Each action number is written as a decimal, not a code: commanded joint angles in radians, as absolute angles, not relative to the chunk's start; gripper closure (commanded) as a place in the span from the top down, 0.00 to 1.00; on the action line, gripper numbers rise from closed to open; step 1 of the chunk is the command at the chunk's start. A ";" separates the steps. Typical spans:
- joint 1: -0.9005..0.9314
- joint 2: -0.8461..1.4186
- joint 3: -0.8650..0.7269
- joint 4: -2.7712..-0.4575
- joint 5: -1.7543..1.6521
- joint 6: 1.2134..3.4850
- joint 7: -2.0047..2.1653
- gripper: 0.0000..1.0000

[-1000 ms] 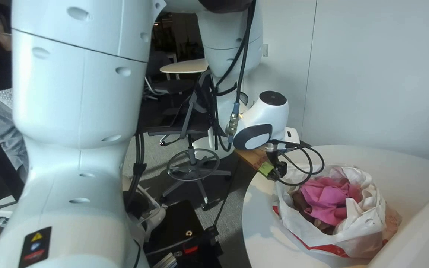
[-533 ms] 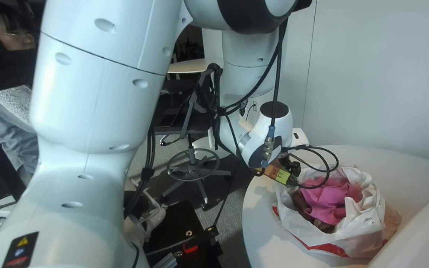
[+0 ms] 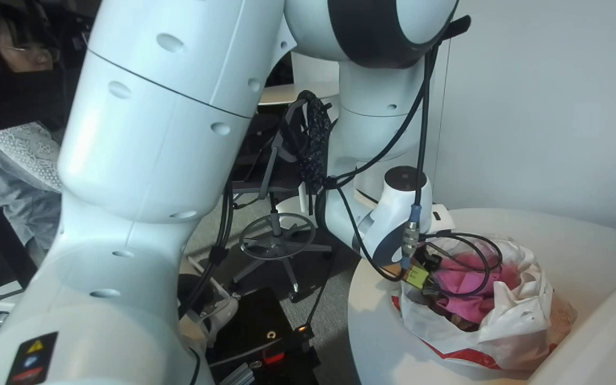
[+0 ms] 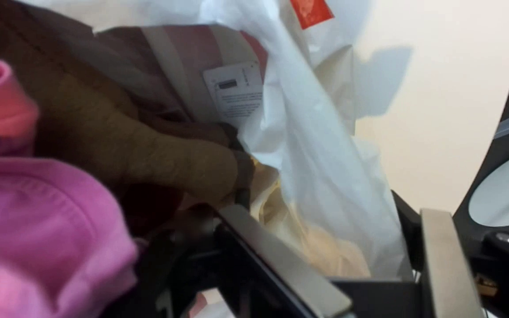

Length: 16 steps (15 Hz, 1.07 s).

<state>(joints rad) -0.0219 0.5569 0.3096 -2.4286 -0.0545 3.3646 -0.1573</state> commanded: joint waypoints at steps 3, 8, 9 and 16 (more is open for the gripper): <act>0.001 0.535 0.296 -2.400 -0.039 3.290 -0.033 0.29; 0.016 0.522 0.239 -2.305 0.061 3.036 0.077 0.11; 0.007 0.520 0.237 -2.271 0.086 2.961 0.092 0.14; -0.179 0.484 0.330 -2.028 0.324 2.395 0.074 0.16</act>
<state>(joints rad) -0.0861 0.5140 0.2736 -2.1180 0.2429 2.5908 0.0785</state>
